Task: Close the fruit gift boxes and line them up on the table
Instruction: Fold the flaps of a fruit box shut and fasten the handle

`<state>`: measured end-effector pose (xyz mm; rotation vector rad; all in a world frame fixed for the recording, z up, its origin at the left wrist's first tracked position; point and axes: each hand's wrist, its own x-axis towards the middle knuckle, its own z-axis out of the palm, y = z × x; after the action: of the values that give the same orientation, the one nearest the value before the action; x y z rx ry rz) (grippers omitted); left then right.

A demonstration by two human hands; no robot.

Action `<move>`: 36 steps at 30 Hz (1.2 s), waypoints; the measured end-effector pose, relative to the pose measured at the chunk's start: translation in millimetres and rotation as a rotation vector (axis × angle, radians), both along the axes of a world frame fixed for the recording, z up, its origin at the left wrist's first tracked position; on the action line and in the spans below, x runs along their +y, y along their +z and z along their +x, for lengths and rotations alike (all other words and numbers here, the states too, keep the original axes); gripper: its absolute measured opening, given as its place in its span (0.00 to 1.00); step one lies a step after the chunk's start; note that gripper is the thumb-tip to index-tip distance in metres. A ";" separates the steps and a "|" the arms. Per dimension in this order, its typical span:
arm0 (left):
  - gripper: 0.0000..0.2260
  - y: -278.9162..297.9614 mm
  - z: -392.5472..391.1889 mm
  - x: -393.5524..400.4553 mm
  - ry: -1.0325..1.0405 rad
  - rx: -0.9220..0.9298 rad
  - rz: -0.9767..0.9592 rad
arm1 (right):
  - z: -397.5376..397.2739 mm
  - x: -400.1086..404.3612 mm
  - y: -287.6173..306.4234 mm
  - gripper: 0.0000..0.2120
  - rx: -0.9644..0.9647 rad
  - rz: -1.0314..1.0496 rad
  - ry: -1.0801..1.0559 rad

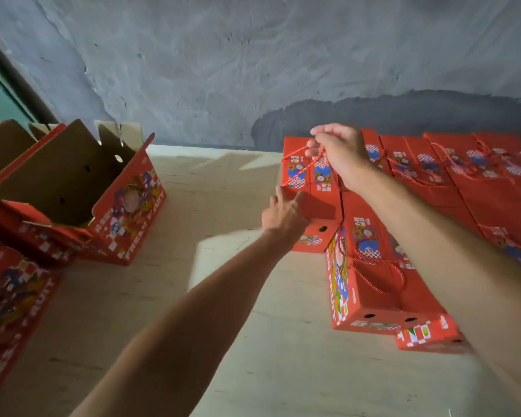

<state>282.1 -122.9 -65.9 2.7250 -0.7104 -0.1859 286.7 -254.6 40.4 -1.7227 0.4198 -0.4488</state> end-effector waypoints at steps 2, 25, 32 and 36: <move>0.30 0.9 20.7 -8.1 -0.010 -0.061 0.037 | 13.3 -10.4 1.1 0.07 0.012 -0.023 0.011; 0.14 32.9 71.3 8.0 -0.008 -0.317 -0.014 | 26.7 43.5 -10.9 0.11 0.198 -0.728 -0.020; 0.16 60.3 86.3 143.1 0.131 -0.433 -0.003 | 54.2 165.9 -2.6 0.10 0.088 -0.469 0.123; 0.17 68.5 95.7 223.9 0.228 -0.519 0.099 | 70.8 234.6 -7.4 0.13 0.046 -0.450 0.192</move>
<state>377.8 101.0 2.6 2.9436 -0.5131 0.5709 357.5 -20.0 33.0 -2.1889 0.1889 -0.3827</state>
